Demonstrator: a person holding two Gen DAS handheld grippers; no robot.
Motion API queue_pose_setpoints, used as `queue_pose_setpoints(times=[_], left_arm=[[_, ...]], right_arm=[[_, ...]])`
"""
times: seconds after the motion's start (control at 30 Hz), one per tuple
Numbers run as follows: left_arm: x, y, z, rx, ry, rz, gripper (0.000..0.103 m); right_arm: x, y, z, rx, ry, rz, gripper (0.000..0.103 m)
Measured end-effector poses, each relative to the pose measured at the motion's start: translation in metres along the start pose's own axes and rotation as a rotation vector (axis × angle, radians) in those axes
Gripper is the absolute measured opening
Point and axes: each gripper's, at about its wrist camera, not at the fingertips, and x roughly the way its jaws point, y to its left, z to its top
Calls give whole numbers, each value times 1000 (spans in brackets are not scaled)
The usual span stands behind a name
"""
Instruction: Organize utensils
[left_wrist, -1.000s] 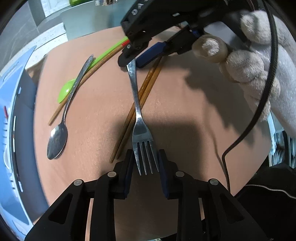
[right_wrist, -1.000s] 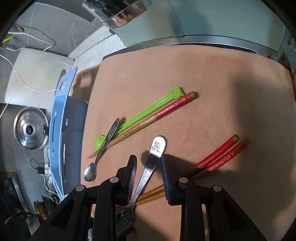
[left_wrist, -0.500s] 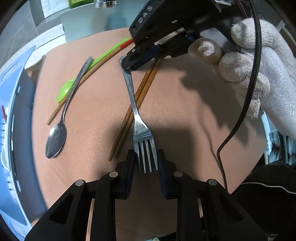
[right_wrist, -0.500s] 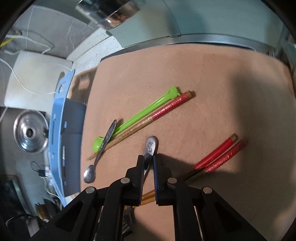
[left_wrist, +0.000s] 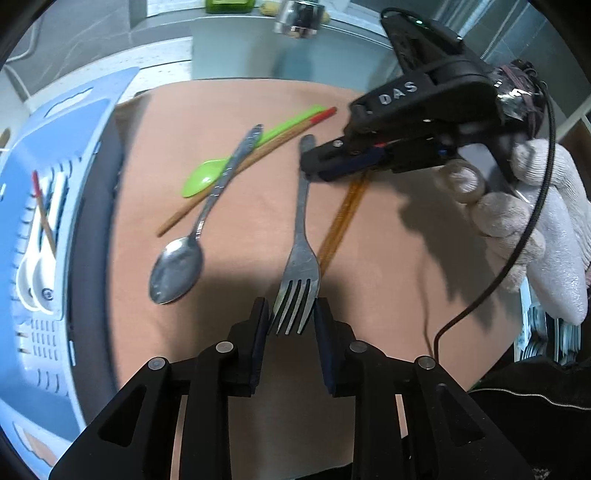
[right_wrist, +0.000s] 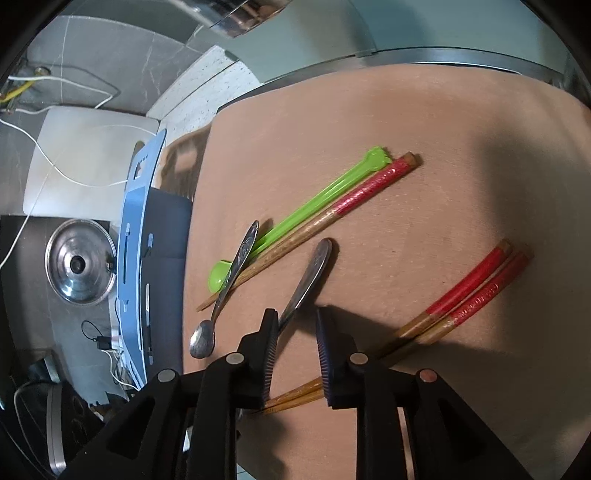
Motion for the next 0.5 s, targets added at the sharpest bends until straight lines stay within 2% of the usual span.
queue_pose_setpoints(times=[0.2, 0.5], left_arm=[[-2, 25, -1, -44, -6, 68, 27], [-4, 19, 7, 37, -13, 103, 27]], right_arm=[[1, 4, 3, 8, 1, 9, 27], [11, 18, 9, 7, 10, -20, 29]])
